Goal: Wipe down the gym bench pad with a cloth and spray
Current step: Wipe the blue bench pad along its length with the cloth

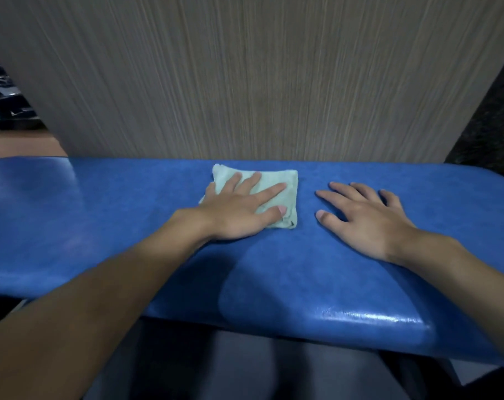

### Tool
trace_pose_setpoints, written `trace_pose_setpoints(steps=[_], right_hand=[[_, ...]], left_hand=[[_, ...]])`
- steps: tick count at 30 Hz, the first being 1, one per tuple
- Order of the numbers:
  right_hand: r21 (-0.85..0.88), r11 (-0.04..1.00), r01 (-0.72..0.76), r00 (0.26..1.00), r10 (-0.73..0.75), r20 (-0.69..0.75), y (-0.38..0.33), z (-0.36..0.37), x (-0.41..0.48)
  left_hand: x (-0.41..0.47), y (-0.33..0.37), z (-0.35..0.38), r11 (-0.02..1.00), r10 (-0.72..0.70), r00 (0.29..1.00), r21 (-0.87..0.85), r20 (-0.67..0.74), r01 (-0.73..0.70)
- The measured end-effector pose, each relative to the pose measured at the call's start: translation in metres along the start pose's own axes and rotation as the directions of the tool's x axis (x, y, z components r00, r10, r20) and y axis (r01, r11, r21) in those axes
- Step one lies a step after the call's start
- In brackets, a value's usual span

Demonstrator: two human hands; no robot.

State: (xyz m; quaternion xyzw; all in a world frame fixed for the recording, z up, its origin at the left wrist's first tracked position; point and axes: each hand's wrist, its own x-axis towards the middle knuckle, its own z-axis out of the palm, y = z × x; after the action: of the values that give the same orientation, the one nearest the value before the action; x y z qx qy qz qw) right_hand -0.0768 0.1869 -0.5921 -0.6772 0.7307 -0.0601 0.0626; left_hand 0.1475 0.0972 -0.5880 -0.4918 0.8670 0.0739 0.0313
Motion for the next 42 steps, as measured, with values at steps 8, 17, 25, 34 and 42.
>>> trace_pose_setpoints(steps=[8,17,25,34,42], right_hand=[[-0.07,0.998,-0.002,1.0,0.003,0.016,-0.004,-0.007,-0.004],[-0.041,0.998,0.04,0.999,-0.039,0.036,-0.015,0.0,0.006],[-0.029,0.998,0.048,0.999,-0.047,0.02,-0.014,0.003,0.006],[-0.006,0.999,0.038,0.999,-0.038,0.022,-0.014,0.001,0.004],[-0.013,1.0,0.028,0.999,-0.027,0.016,-0.016,-0.001,0.003]], left_hand=[[-0.124,0.02,0.02,0.996,0.079,0.994,0.034,-0.071,-0.077],[-0.064,0.003,0.008,0.999,0.041,0.999,0.006,-0.001,-0.041],[0.072,-0.023,-0.019,0.997,-0.073,0.997,-0.006,0.033,0.073],[0.054,-0.018,-0.012,0.998,-0.07,0.997,-0.001,0.013,0.07],[-0.083,0.004,0.015,0.998,0.046,0.998,0.038,-0.04,-0.044]])
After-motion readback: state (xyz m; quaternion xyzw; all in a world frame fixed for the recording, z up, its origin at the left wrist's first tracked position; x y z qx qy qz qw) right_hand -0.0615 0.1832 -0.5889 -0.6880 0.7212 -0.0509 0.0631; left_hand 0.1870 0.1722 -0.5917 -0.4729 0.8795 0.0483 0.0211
